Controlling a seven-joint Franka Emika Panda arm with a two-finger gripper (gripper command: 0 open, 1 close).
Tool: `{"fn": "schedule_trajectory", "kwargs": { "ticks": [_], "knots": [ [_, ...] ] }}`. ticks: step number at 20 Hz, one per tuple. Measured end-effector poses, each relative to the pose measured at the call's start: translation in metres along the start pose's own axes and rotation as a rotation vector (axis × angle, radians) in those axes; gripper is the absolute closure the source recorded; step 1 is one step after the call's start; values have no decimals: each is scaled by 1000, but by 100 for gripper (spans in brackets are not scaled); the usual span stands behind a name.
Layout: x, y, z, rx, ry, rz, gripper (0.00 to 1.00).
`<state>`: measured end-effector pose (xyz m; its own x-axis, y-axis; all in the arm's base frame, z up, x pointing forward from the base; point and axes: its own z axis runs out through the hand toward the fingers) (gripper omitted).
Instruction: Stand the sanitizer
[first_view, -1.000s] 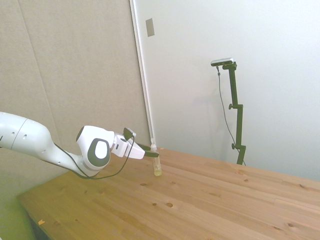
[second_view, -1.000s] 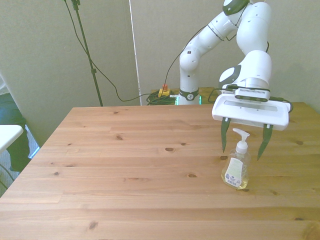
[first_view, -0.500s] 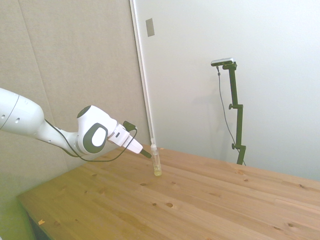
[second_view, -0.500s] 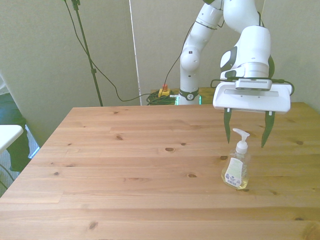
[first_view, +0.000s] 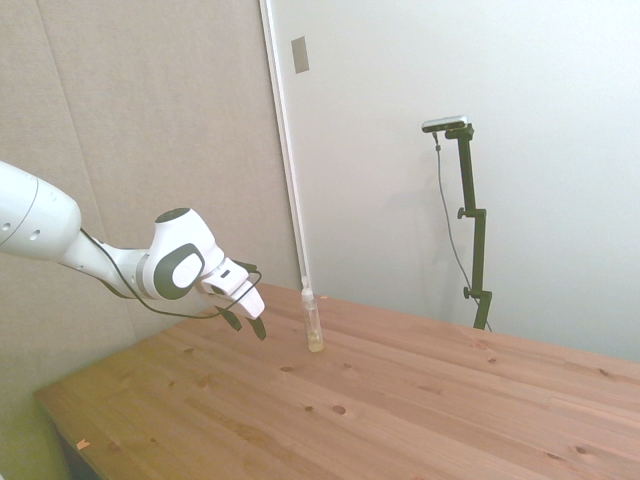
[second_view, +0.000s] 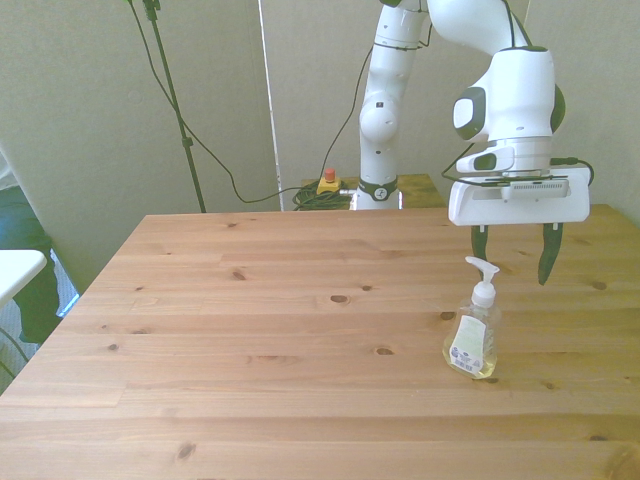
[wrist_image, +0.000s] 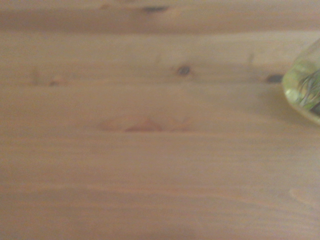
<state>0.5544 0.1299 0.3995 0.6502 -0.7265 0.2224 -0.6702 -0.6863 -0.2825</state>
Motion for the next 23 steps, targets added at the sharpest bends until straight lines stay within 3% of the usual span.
{"fn": "schedule_trajectory", "kwargs": {
  "ticks": [6, 9, 14, 23],
  "knots": [
    [-12, 4, -3, -19, -128, -154, 0],
    [-20, 3, 3, -30, -156, -188, 0],
    [-25, 16, 6, -51, -176, -189, 0],
    [-36, 86, -49, -130, -192, -88, 0]
  ]
}}
